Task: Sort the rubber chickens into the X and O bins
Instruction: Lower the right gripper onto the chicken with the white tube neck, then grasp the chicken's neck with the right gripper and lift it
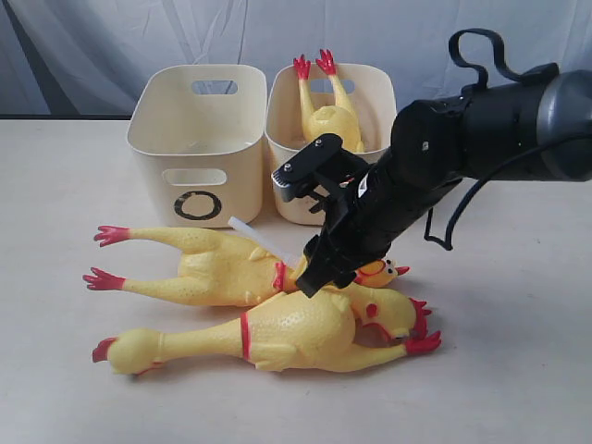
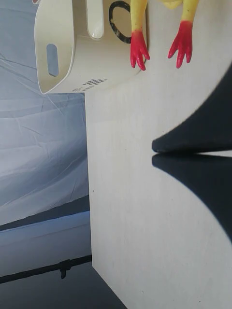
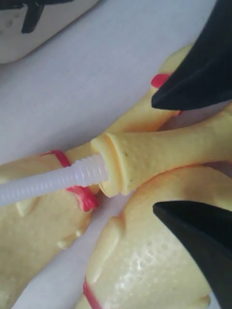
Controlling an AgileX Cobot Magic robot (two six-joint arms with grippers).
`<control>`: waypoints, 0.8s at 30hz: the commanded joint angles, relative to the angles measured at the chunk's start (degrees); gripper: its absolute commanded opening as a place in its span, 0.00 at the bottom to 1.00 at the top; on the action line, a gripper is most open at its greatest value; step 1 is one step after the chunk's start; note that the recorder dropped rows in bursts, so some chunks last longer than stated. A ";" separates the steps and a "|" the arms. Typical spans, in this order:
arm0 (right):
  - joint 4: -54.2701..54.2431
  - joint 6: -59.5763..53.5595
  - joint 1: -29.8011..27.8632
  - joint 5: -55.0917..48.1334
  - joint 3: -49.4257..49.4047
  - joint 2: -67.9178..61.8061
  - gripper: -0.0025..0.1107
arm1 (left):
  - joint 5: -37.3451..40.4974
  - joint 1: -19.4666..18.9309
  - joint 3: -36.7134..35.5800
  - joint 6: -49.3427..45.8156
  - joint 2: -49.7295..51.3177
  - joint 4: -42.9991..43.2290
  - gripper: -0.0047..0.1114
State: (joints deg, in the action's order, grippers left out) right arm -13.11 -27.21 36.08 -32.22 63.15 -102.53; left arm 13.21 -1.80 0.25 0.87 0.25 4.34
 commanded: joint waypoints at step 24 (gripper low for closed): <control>-0.39 -0.43 0.03 3.82 -0.02 -7.16 0.42 | -0.27 0.30 -0.25 0.19 -0.25 -0.18 0.04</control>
State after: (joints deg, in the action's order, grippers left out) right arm -13.95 -27.24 36.08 -27.54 63.27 -109.58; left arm 13.21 -1.80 0.25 0.87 0.25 4.34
